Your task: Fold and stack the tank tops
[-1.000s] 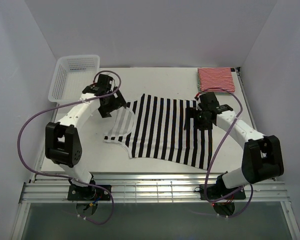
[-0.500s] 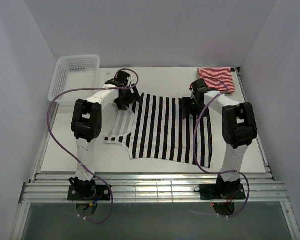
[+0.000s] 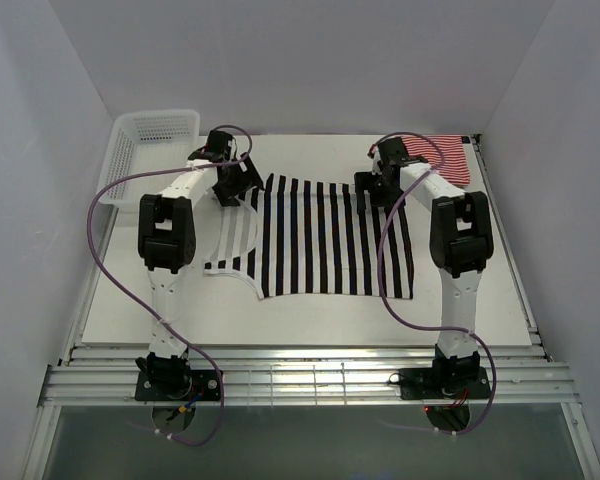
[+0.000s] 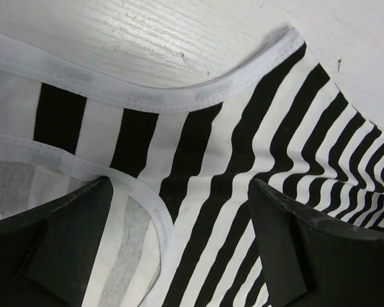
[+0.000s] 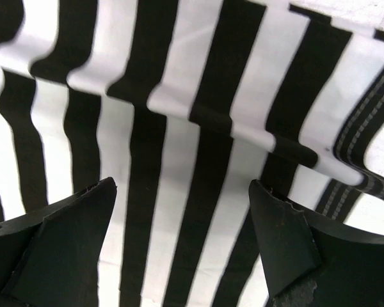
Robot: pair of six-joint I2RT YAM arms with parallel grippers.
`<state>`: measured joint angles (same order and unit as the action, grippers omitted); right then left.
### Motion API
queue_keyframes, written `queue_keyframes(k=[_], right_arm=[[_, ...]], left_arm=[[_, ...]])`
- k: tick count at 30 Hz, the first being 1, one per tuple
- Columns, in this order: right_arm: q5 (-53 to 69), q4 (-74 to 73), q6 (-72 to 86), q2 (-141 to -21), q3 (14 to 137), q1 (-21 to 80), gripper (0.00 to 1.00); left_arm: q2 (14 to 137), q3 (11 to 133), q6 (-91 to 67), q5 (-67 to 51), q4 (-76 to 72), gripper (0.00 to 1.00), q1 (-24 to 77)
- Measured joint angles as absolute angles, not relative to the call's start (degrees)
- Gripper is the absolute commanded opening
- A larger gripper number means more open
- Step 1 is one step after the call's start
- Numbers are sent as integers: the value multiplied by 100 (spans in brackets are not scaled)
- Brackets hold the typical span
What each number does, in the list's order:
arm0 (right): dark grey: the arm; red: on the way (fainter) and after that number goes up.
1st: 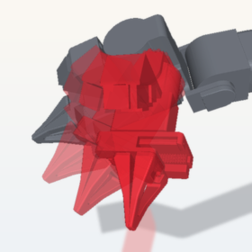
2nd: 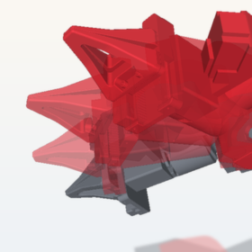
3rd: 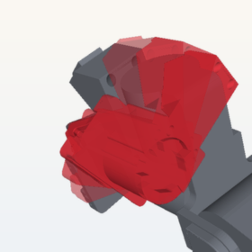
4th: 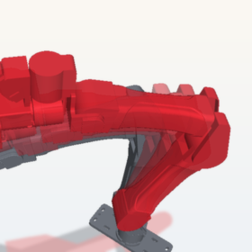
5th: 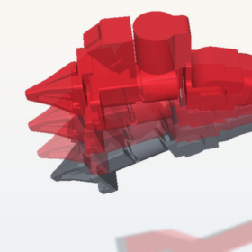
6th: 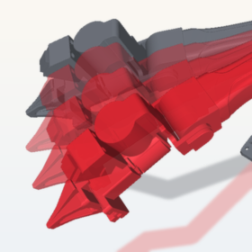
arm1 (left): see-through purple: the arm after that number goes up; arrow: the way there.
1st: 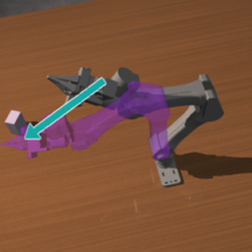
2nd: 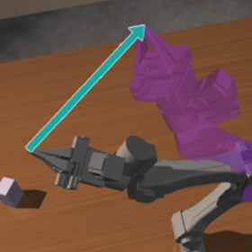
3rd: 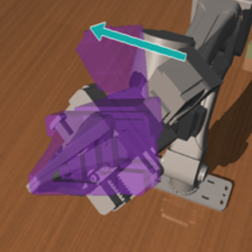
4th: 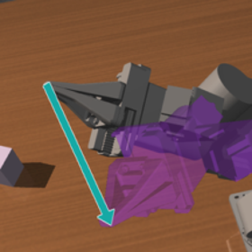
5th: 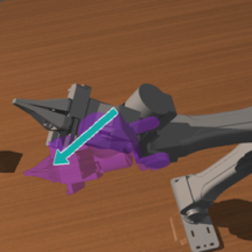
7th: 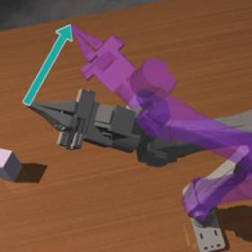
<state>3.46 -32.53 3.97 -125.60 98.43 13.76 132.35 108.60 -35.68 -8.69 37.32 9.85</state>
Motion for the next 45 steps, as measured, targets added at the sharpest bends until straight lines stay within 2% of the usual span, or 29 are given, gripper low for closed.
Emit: queue_keyframes(k=[5, 8, 12, 16, 19, 23, 28, 35, 36, 38, 40, 43, 45], right_arm=[[495, -3400, 338, -12348, 9859, 1358, 90], [510, -3391, 401, -11660, 9535, 1350, 90], [410, -3181, 733, -9929, 8307, 1350, 90], [292, -2995, 1199, -8259, 6556, 1345, 90], [263, -3057, 1505, -7612, 5411, 1310, 90], [242, -3284, 1796, -7126, 4390, 1214, 90], [235, -3273, 2005, -6685, 4071, 1120, 90], [346, -2995, 2093, -6820, 3760, 982, 90], [386, -2971, 2106, -6860, 3697, 961, 90], [460, -2936, 2121, -6921, 3603, 921, 90], [510, -2902, 2145, -6973, 3551, 895, 91], [565, -2803, 2174, -6993, 3479, 858, 94], [602, -2770, 2200, -6995, 3435, 827, 96]], left_arm=[[13190, 10901, -3288, -906, 3800, 98, 1041], [12685, 10357, -3236, -873, 3785, 98, 1190], [11301, 9124, -3398, -794, 3798, 98, 1592], [9609, 7603, -3830, -812, 3741, 98, 2078], [8667, 6539, -4154, -814, 3752, 98, 2362], [8132, 5411, -4604, -821, 3817, 98, 2517], [8315, 4744, -5061, -808, 3892, 93, 2582], [8831, 4737, -5411, -788, 3669, 67, 2596], [8864, 4753, -5439, -794, 3667, 55, 2598], [8952, 4768, -5489, -816, 3621, 45, 2600], [9028, 4781, -5535, -893, 3559, 28, 2598], [9076, 4748, -5564, -963, 3433, 0, 2600], [9076, 4744, -5555, -1007, 3378, 0, 2602]])
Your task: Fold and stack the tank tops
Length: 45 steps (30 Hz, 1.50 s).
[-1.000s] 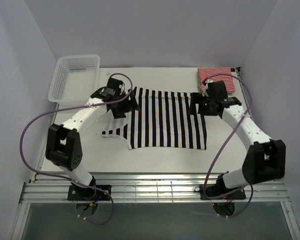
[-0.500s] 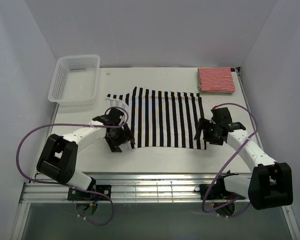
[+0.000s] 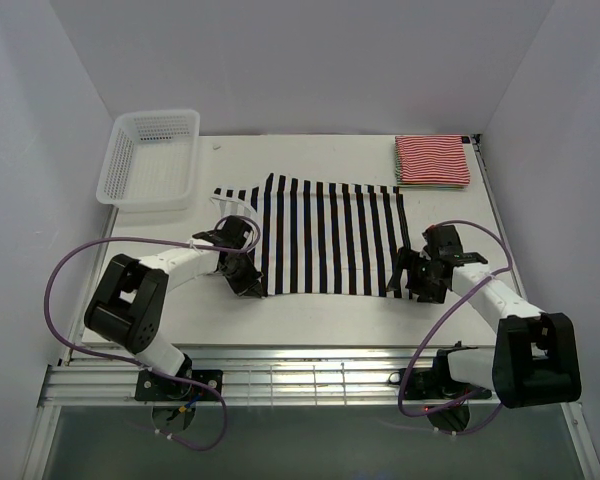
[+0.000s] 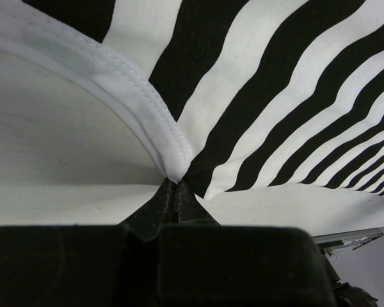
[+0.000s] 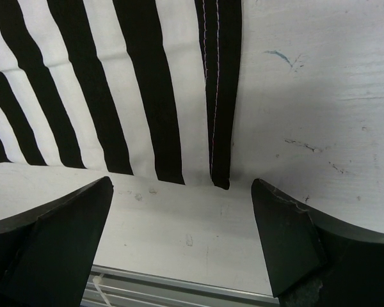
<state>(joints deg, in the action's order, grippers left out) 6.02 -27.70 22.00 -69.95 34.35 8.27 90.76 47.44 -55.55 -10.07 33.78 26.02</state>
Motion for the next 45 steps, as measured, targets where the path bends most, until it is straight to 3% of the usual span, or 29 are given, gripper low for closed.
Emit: queue_keyframes(k=[4, 7, 10, 13, 14, 15, 17, 33, 45], right_arm=[[663, -2674, 2224, -6993, 3402, 773, 100], [685, -2613, 2233, -6987, 3376, 749, 88], [683, -2532, 2226, -7008, 3334, 722, 69], [687, -2495, 2220, -7083, 3310, 714, 41], [687, -2497, 2222, -7105, 3299, 711, 25], [687, -2499, 2211, -7111, 3284, 709, 17], [711, -2552, 2268, -7109, 3227, 709, 8], [1302, -4602, 2421, -5470, 3000, 707, 10], [1424, -4987, 2370, -6112, 3739, 703, 9]], left_arm=[[9078, 4720, -5551, -1063, 3297, 0, 2604], [9078, 4703, -5553, -1094, 3251, 0, 2611], [9061, 4659, -5564, -1122, 3190, 0, 2611], [9008, 4598, -5588, -1127, 3122, 0, 2611], [8993, 4578, -5599, -1127, 3107, 0, 2611], [8973, 4558, -5599, -1133, 3089, 0, 2611], [8945, 4525, -5599, -1153, 3059, 0, 2611], [7634, 3826, -5579, -1579, 3863, 0, 2679], [8154, 4794, -5290, -1540, 4351, 0, 2681]])
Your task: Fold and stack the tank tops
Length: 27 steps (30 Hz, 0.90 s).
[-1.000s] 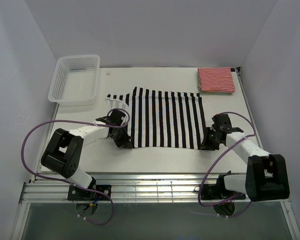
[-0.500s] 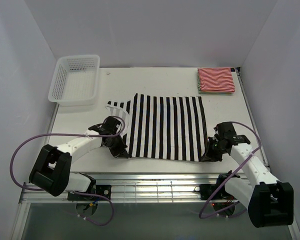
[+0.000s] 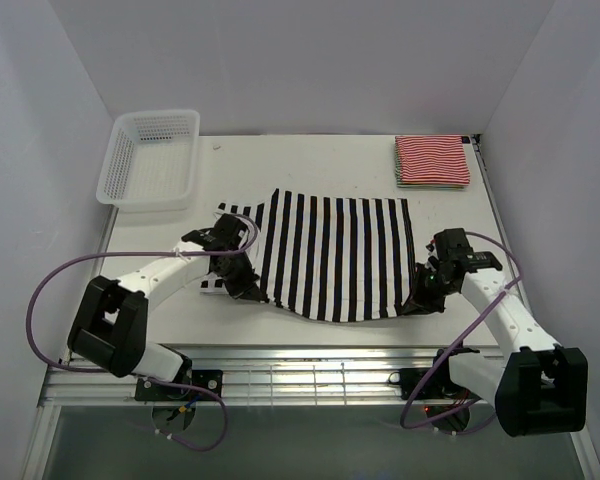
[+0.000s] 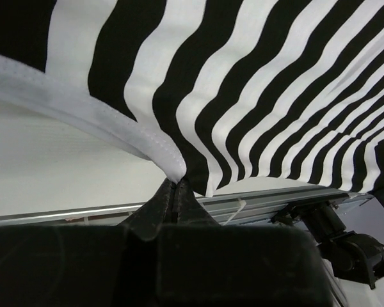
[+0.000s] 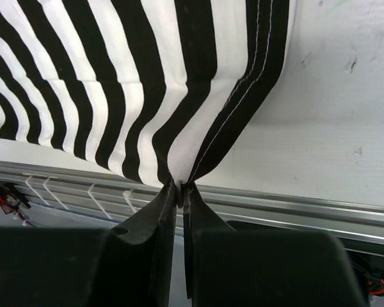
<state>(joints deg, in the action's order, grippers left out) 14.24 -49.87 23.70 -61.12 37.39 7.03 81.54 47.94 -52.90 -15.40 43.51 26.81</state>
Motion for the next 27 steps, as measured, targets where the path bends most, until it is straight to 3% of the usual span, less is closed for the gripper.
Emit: queue_keyframes(k=[27], right_arm=[[1153, -4772, 1837, -8508, 5852, 292, 8]], left_arm=[[10932, 8101, -3721, -1404, 5105, 0, 2156]])
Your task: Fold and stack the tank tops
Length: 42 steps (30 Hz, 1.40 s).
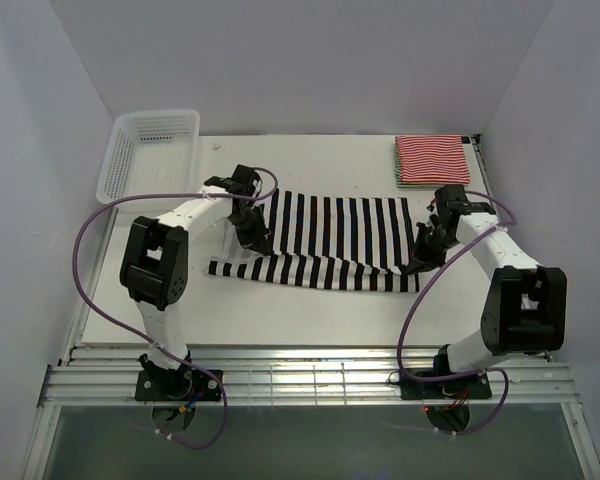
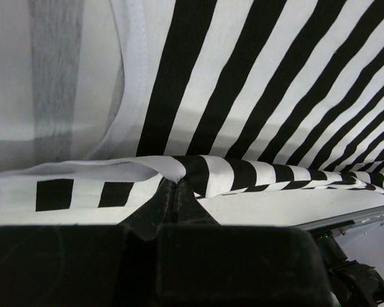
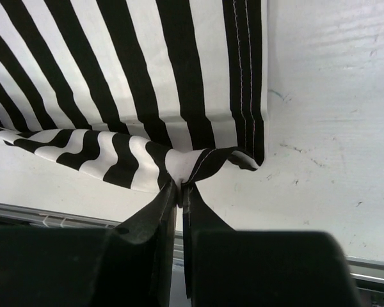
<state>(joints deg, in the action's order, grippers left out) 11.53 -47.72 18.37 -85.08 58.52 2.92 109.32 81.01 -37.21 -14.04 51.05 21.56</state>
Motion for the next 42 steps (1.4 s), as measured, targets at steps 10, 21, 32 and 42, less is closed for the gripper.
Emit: queue_keyframes(k=[10, 21, 32, 42], right_arm=[[945, -4313, 1693, -9183, 6073, 213, 20], [858, -3651, 1494, -9168, 6206, 187, 87], [2032, -3094, 1299, -7741, 4941, 237, 90], [2191, -2351, 1306, -8519, 4440, 318, 90]], left_arm=[[11518, 8447, -3675, -1267, 5249, 0, 2071], [11572, 8543, -3879, -1114, 5205, 98, 1997], [10477, 7822, -4167, -1326, 4501, 98, 2296], [10431, 6589, -4545, -1459, 3586, 98, 2405]])
